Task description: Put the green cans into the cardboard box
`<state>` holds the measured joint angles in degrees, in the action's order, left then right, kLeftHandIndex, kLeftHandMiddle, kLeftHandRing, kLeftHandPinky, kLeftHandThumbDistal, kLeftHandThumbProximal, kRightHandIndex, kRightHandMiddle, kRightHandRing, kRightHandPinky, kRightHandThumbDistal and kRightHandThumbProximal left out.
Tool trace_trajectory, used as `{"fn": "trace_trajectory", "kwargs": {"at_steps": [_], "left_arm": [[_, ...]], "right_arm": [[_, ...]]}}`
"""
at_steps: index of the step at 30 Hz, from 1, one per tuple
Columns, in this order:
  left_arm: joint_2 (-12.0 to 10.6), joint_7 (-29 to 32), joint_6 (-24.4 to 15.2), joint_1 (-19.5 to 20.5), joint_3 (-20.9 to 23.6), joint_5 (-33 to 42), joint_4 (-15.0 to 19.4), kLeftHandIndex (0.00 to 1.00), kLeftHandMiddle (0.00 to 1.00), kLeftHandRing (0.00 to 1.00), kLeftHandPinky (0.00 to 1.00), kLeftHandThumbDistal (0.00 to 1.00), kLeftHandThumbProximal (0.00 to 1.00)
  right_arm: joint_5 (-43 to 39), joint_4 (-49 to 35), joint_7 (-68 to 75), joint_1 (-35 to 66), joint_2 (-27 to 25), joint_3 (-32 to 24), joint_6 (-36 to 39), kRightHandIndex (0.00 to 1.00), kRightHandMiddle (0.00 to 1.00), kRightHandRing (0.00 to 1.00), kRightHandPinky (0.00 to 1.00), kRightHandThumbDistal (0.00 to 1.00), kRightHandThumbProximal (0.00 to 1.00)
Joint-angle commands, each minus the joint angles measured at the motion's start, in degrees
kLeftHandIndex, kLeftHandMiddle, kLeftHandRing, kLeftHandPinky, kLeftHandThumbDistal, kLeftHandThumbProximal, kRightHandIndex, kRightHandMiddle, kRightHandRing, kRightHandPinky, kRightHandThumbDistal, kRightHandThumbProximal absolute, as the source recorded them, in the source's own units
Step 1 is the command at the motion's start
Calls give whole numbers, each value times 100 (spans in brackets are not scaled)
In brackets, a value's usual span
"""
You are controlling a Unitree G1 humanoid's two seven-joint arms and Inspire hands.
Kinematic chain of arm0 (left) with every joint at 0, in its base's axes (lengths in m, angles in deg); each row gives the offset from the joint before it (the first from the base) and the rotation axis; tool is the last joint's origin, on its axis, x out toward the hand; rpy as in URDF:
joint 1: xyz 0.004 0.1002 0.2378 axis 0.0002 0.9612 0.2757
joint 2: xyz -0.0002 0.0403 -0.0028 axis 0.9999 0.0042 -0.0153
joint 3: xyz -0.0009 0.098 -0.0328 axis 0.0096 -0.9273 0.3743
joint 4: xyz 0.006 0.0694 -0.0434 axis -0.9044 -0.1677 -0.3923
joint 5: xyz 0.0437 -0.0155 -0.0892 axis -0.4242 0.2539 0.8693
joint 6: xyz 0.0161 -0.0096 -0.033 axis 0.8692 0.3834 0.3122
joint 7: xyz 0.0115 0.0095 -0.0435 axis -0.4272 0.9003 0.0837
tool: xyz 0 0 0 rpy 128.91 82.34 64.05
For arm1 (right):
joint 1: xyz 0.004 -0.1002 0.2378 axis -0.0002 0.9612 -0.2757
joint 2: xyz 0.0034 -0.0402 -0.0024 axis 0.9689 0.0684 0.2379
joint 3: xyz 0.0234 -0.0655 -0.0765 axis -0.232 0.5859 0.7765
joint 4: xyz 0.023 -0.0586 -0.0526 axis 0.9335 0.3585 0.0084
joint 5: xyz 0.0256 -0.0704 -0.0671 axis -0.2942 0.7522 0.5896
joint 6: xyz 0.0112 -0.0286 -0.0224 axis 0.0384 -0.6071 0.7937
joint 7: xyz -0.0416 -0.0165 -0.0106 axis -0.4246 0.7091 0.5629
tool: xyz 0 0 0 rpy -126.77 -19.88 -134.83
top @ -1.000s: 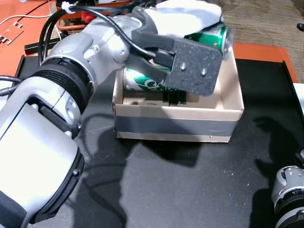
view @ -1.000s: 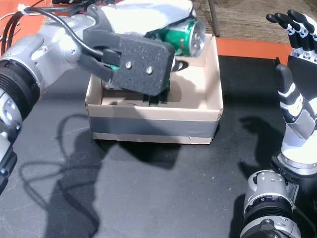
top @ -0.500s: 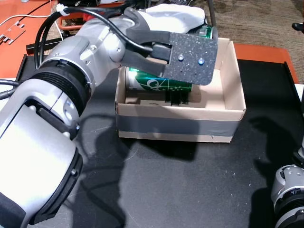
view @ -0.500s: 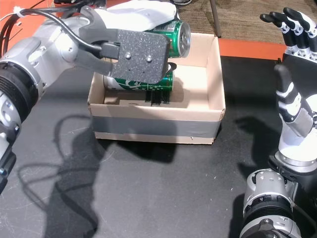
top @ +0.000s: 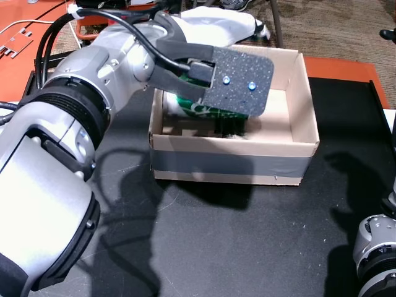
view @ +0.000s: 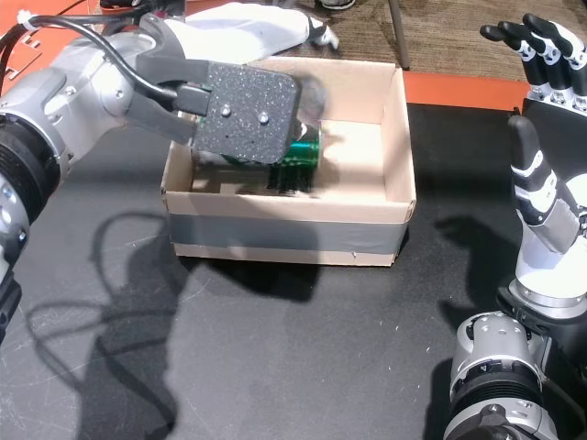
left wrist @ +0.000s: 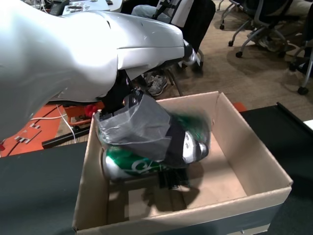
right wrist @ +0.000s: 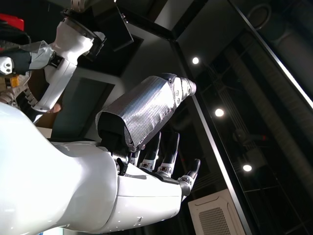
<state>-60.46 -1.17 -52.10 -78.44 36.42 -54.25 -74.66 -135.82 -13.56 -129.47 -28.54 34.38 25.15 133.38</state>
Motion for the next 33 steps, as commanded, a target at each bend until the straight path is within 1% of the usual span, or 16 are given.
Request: {"fn": "trace_trajectory", "kwargs": {"at_steps": [1, 5, 10, 13, 15, 16, 19, 20, 22, 25, 27, 28, 29, 30, 31, 33], "left_arm": [[47, 64, 96, 12, -9, -3, -6, 88, 100, 100, 100, 100, 29], [56, 95, 114, 15, 22, 32, -1, 92, 100, 100, 100, 100, 29], [66, 89, 127, -2, 10, 15, 1, 93, 100, 100, 100, 100, 30], [73, 68, 129, -5, 12, 15, 4, 94, 100, 100, 100, 100, 29], [75, 82, 124, -1, 31, 37, 5, 94, 100, 100, 100, 100, 28], [75, 88, 124, 2, 39, 44, 5, 94, 100, 100, 100, 100, 28], [72, 118, 117, 6, 58, 60, 5, 94, 100, 100, 100, 100, 27], [70, 131, 112, 7, 64, 64, 6, 94, 100, 100, 100, 100, 27], [67, 140, 99, 8, 68, 60, 8, 94, 100, 100, 100, 100, 27], [67, 158, 75, 8, 78, 59, 11, 95, 100, 100, 100, 100, 27], [87, 135, 14, 17, 116, 91, 18, 94, 100, 100, 100, 100, 26], [115, 110, -62, 30, 216, 183, 29, 94, 100, 100, 100, 100, 27], [138, 97, -126, 45, 319, 281, 38, 97, 100, 100, 100, 100, 34], [162, 166, -238, 80, 566, 533, 55, 98, 100, 100, 100, 100, 29], [189, 267, -421, 129, 859, 840, 78, 98, 100, 100, 100, 100, 34], [225, 688, -983, 308, 1649, 1706, 158, 100, 100, 100, 99, 90, 46]], "right_arm": [[-48, -26, -351, -3, -28, 0, 53, 59, 59, 66, 86, 89, 55], [-47, -15, -351, -5, -50, 16, 51, 59, 59, 66, 86, 86, 54], [-55, 3, -351, -6, -89, 51, -23, 59, 60, 66, 86, 90, 53], [4, 13, -351, 26, -50, 15, 117, 59, 59, 65, 86, 81, 50], [-4, 0, -351, 18, -14, -5, 156, 59, 58, 65, 85, 80, 48], [-10, -4, -351, 8, -4, -8, 151, 59, 58, 65, 85, 80, 48], [-20, -1, -351, 2, -18, 12, 43, 59, 59, 66, 86, 85, 50], [-23, -2, -351, 7, -26, 20, 46, 59, 59, 67, 86, 84, 51], [-18, 5, -351, 9, -40, 22, 83, 59, 59, 67, 86, 87, 52], [-26, 20, -351, 15, -67, 39, -20, 59, 59, 66, 86, 86, 47], [-13, 24, -351, 17, -75, 45, -17, 59, 59, 66, 86, 88, 49], [0, 31, -351, 15, -66, 33, 31, 58, 59, 66, 86, 87, 50], [13, 36, -351, 16, -56, 25, 75, 58, 59, 66, 86, 87, 50], [40, 51, -351, 26, -47, 9, 141, 59, 59, 65, 85, 87, 51], [59, 55, -351, 38, -36, -2, 204, 59, 59, 65, 85, 85, 51], [53, 35, -351, 47, -12, -5, 253, 59, 59, 65, 86, 81, 50]]}}
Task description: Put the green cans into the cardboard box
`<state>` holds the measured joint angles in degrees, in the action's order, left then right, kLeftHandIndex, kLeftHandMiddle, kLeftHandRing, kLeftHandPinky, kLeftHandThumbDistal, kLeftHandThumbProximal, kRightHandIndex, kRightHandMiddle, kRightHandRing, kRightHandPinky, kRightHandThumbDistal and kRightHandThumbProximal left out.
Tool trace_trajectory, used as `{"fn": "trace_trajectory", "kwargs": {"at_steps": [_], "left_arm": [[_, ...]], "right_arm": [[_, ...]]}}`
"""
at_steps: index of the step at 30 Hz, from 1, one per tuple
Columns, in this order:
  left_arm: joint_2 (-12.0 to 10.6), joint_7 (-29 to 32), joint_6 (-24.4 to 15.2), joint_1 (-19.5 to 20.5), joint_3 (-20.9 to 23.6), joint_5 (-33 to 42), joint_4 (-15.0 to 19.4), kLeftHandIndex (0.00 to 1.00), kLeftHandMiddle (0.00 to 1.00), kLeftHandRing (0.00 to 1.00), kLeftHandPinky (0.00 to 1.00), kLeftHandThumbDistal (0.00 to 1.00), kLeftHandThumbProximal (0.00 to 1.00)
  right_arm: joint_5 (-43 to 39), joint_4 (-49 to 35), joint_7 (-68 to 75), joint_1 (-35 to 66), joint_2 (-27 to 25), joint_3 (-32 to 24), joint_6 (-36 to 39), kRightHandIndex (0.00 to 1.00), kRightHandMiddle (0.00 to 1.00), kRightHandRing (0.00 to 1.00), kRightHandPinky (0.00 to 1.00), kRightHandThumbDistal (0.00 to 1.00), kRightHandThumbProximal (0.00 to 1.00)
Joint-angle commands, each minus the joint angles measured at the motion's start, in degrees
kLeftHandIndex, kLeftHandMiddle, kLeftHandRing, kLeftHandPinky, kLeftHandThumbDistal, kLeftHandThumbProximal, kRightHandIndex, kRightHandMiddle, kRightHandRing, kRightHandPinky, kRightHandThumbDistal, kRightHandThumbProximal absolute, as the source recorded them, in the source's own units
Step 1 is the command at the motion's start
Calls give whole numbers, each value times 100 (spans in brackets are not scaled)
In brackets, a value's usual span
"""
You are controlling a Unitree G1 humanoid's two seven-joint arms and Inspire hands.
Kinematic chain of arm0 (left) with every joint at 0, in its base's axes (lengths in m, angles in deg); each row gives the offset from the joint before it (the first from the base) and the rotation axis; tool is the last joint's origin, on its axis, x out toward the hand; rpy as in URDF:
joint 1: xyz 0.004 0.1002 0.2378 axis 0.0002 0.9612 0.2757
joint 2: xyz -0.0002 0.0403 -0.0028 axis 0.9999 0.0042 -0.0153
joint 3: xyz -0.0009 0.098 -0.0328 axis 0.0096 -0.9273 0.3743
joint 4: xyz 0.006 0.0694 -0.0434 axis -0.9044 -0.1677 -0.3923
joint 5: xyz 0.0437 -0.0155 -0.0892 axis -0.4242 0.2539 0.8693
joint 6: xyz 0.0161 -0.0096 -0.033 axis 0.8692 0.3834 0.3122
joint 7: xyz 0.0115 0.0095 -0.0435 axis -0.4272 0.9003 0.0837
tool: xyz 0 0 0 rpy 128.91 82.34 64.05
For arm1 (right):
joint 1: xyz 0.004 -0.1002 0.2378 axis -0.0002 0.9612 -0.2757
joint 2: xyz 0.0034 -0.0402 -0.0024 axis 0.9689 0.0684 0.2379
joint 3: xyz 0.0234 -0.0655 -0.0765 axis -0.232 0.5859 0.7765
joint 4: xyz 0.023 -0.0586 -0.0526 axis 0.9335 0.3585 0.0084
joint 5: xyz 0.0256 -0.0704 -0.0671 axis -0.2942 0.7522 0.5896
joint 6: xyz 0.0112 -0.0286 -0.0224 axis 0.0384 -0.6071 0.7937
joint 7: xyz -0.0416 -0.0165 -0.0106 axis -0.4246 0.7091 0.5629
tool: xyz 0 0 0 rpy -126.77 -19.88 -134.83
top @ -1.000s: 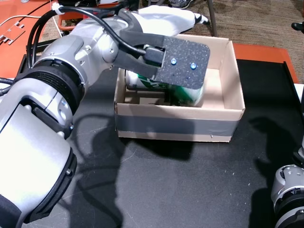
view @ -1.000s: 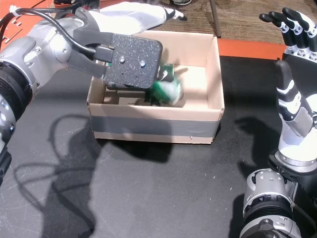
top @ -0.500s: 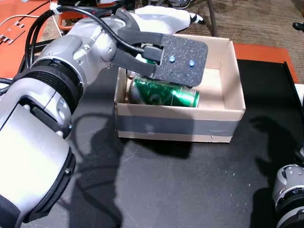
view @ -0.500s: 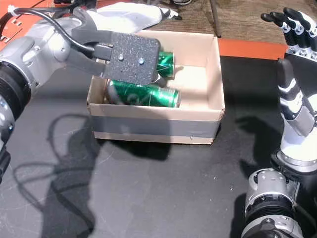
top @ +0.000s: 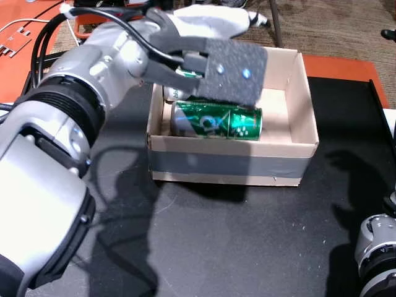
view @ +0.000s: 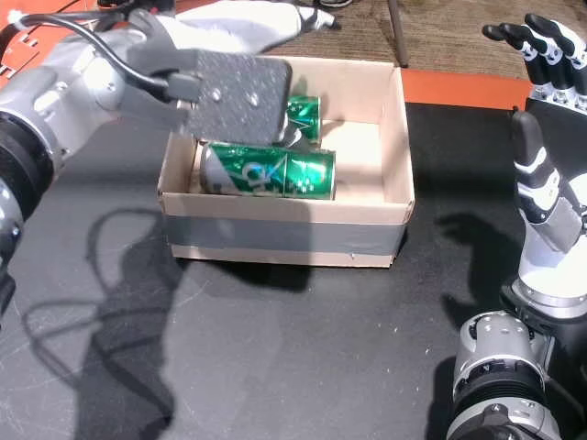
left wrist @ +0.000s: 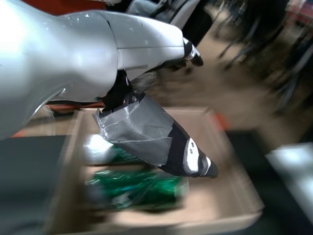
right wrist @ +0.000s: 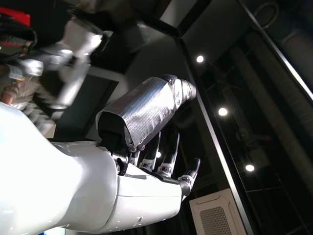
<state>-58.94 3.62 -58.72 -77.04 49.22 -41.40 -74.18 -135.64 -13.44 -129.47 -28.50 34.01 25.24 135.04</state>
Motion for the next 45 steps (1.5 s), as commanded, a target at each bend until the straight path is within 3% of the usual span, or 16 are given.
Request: {"fn": "trace_trajectory", "kwargs": {"at_steps": [1, 2, 5, 7, 8, 10, 12, 14, 15, 18, 20, 23, 26, 28, 36, 45], "left_arm": [[93, 513, -730, 326, 832, 967, 186, 100, 100, 100, 98, 87, 54], [100, 777, -1057, 462, 1194, 1406, 252, 100, 100, 100, 96, 86, 57], [91, 1791, -2639, 1262, 2249, 2979, 700, 97, 99, 100, 94, 61, 67], [38, 2344, -3702, 1965, 2684, 3959, 1134, 93, 97, 97, 90, 43, 71], [-14, 2792, -3944, 2306, 2869, 4535, 1375, 94, 97, 97, 89, 43, 67], [-191, 3959, -3792, 2834, 3280, 5794, 1874, 96, 94, 94, 88, 60, 69], [-342, 4997, -3496, 3241, 3664, 6800, 2286, 95, 95, 97, 86, 65, 71], [-520, 5855, -3240, 3665, 3973, 7579, 2756, 93, 94, 97, 81, 54, 57], [-631, 6357, -2963, 3864, 4129, 7996, 3044, 93, 93, 96, 80, 69, 51], [-990, 7501, -2287, 4240, 4498, 9101, 3729, 92, 92, 94, 80, 67, 39], [-1176, 7660, -2098, 4501, 4521, 9542, 4089, 92, 94, 95, 83, 70, 39], [-1430, 7660, -2261, 4805, 4579, 9734, 4430, 90, 94, 95, 87, 57, 55], [-1563, 7660, -2301, 4814, 4704, 9771, 4486, 86, 90, 92, 82, 53, 60], [-1609, 7660, -2321, 4723, 4819, 9798, 4436, 83, 88, 91, 80, 60, 65], [-1827, 7660, -2010, 4655, 5145, 10061, 4754, 88, 93, 100, 91, 56, 85], [-1838, 7660, -1729, 4594, 5224, 9939, 4564, 86, 91, 100, 90, 51, 81]], "right_arm": [[27, 24, -351, 37, 31, -23, 102, 60, 59, 66, 86, 83, 50], [25, 35, -351, 31, 33, -35, 116, 60, 59, 66, 86, 84, 50], [0, 20, -351, 42, 32, -108, 347, 60, 58, 66, 86, 80, 57], [-20, -5, -301, 50, 37, -154, 428, 63, 58, 65, 86, 87, 58], [-22, 0, -283, 56, 24, -172, 415, 64, 59, 65, 86, 90, 58], [-31, 28, -292, 53, -46, -202, 315, 65, 60, 66, 87, 98, 57], [-13, 31, -258, 62, -114, -224, 329, 64, 59, 65, 87, 100, 59], [10, -14, -208, 93, -149, -238, 414, 63, 59, 65, 87, 100, 62], [-5, -31, -217, 99, -167, -253, 391, 63, 59, 65, 87, 100, 62], [-98, -67, -322, 90, -222, -343, 325, 63, 58, 64, 87, 100, 62], [-112, -102, -350, 108, -265, -371, 338, 62, 58, 64, 87, 100, 62], [-119, -183, -351, 160, -320, -329, 258, 62, 58, 64, 87, 100, 63], [-143, -241, -351, 202, -344, -271, 132, 60, 58, 65, 87, 100, 60], [-136, -274, -351, 236, -333, -240, 67, 60, 59, 65, 86, 100, 57], [-181, -528, -351, 395, -246, -252, 73, 66, 58, 64, 84, 100, 57], [-119, -622, -339, 433, -212, -232, 179, 65, 59, 65, 85, 100, 60]]}}
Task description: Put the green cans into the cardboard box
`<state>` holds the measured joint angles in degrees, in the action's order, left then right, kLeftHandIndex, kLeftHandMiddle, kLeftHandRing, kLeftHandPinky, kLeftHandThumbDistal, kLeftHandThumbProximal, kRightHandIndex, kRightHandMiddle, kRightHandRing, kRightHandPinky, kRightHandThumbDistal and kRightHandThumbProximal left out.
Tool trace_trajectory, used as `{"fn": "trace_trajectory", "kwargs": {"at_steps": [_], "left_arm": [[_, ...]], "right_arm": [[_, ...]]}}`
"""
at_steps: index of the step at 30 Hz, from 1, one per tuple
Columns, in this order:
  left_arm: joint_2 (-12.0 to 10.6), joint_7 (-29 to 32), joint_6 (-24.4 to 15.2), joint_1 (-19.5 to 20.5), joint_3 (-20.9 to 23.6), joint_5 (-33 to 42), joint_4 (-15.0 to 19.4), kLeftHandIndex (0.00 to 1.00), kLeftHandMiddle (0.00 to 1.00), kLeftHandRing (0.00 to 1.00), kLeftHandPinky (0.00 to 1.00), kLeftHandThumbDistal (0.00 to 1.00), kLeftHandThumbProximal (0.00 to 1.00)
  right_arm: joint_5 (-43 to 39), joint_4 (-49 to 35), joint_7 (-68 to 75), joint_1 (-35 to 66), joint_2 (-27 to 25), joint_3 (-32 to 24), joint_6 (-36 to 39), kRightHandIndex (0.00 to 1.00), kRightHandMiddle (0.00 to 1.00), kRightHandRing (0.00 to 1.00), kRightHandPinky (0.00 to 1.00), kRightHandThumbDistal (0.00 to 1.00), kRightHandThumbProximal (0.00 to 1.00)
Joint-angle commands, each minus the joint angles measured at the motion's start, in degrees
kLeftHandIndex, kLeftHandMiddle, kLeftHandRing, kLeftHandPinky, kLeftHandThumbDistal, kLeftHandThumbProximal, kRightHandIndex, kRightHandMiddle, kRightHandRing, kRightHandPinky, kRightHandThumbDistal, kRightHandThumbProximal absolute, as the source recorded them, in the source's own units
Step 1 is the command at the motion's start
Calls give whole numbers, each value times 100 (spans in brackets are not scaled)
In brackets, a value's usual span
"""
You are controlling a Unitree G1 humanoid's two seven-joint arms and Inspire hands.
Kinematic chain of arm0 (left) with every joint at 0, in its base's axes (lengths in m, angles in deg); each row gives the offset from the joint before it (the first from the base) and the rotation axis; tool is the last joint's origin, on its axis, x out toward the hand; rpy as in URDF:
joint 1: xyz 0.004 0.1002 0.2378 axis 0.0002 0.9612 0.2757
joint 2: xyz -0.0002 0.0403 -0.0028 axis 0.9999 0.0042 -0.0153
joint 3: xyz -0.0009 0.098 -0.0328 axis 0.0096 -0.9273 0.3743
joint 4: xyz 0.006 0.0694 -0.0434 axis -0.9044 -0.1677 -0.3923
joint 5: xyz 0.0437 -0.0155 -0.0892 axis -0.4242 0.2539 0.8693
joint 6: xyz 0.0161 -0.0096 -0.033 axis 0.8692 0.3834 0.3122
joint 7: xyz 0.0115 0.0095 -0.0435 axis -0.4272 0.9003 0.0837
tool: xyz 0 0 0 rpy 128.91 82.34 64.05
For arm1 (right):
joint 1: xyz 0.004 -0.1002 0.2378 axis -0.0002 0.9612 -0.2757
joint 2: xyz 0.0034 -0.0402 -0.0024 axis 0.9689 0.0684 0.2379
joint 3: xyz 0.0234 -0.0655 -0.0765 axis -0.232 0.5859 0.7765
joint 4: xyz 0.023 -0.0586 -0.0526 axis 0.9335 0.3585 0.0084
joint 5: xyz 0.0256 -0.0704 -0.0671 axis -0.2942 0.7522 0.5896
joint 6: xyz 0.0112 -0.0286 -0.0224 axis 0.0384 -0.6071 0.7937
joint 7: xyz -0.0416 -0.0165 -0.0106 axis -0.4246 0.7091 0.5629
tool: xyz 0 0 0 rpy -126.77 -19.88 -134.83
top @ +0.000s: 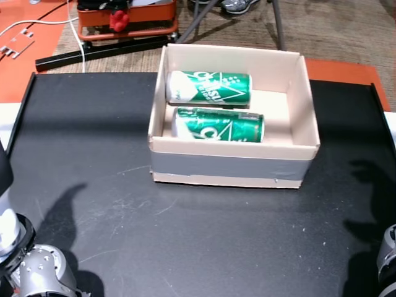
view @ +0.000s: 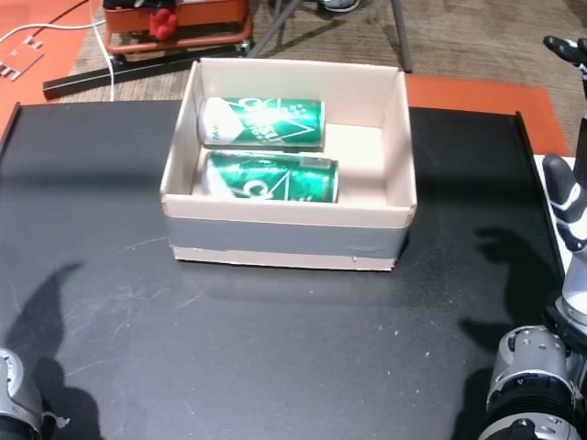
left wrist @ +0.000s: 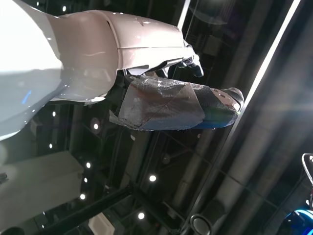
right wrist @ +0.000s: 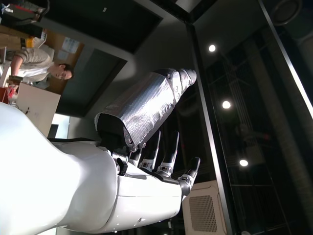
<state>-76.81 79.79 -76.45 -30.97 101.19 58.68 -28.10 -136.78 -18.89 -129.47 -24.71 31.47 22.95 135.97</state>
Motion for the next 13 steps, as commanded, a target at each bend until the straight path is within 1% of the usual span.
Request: {"fn": "trace_trajectory", "kwargs": {"at_steps": [1, 2, 4, 6, 7, 8, 10, 13], "left_arm": [[-52, 43, 68, -6, 21, -75, -37, 86, 91, 99, 90, 51, 80], [-40, 43, 104, 1, 25, -73, -41, 87, 91, 99, 89, 51, 79], [-9, 43, 117, 3, 41, -85, -43, 88, 92, 100, 88, 51, 80], [5, 43, 101, 0, 64, -114, -46, 87, 91, 99, 87, 53, 80], [10, 43, 108, 0, 63, -131, -45, 87, 92, 99, 87, 54, 79], [20, 43, 121, 3, 58, -141, -44, 88, 92, 100, 87, 53, 79], [50, 43, 187, 16, 43, -156, -57, 88, 92, 100, 86, 55, 78], [67, 43, 213, 14, 52, -168, -62, 87, 91, 99, 85, 54, 78]], "right_arm": [[-5, -76, -344, 48, 41, 3, 86, 65, 59, 65, 85, 100, 59], [-17, -72, -349, 36, 36, 17, 51, 64, 59, 65, 85, 100, 58], [-37, -40, -351, 15, 21, 46, 21, 64, 59, 65, 86, 100, 58], [-24, -25, -351, 6, 39, 48, 142, 64, 59, 65, 86, 100, 60], [-11, -25, -351, 6, 56, 43, 205, 65, 59, 64, 86, 100, 60], [-2, -26, -351, 5, 69, 43, 254, 66, 59, 64, 86, 100, 60], [3, -35, -351, 3, 85, 57, 290, 66, 59, 65, 86, 100, 62], [-26, -42, -351, 4, 93, 77, 201, 65, 60, 65, 86, 100, 62]]}}
